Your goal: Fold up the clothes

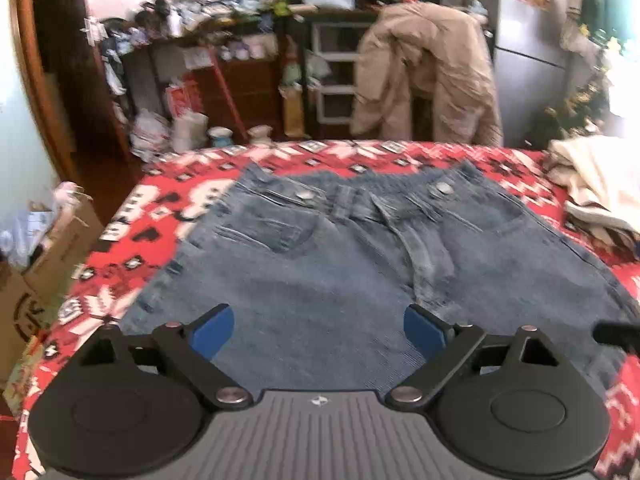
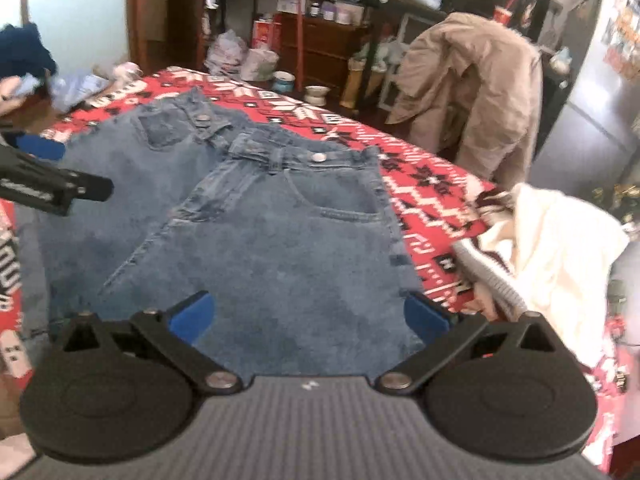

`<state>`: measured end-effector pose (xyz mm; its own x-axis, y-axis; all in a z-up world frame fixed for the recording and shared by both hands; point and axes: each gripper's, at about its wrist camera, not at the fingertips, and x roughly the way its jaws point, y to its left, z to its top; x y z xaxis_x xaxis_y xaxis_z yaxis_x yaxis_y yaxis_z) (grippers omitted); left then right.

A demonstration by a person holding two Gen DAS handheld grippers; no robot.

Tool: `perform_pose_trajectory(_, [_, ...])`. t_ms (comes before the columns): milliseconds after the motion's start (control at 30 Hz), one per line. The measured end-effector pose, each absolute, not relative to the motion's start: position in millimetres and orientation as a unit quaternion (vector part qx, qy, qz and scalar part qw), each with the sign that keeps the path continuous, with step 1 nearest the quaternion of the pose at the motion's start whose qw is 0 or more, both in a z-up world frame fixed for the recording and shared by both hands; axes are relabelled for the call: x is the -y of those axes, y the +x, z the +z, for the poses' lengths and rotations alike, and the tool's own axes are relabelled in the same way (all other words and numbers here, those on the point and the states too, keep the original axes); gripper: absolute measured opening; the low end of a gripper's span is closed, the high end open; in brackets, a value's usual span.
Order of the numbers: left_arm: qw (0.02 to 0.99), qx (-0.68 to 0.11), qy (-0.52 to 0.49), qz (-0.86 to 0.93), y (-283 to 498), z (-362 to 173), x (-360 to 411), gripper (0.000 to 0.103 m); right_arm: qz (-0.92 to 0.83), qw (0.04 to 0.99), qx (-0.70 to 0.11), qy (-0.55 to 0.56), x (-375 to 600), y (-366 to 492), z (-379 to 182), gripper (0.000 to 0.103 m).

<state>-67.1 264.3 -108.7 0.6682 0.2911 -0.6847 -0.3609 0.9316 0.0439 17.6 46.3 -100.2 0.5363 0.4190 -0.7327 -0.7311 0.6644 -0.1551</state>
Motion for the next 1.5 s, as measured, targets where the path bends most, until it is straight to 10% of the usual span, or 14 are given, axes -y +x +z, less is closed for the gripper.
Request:
perform_pose_trajectory(200, [0.903,-0.391,-0.081,0.156,-61,-116,-272,0.076,0.336,0.846,-0.348,-0.225,-60,22,-103,0.102])
perform_pose_trajectory(533, [0.889,-0.410,-0.136,0.151,-51,-129,-284,0.011,0.357,0.839,-0.389,-0.130,-73,29,-114,0.088])
perform_pose_trajectory(667, [0.888,-0.411,-0.156,0.137,-58,-131,-282,0.008,0.359,0.829,-0.405,-0.139,-80,21,-129,0.024])
perform_pose_trajectory(800, [0.889,-0.413,-0.168,0.106,-69,-131,-269,0.008,0.357,0.827,-0.415,-0.131,-73,8,-141,0.013])
perform_pose_trajectory(1500, [0.893,-0.422,-0.155,0.032,-35,-136,-204,0.008,0.343,0.849,-0.378,-0.135,-60,2,-151,0.012])
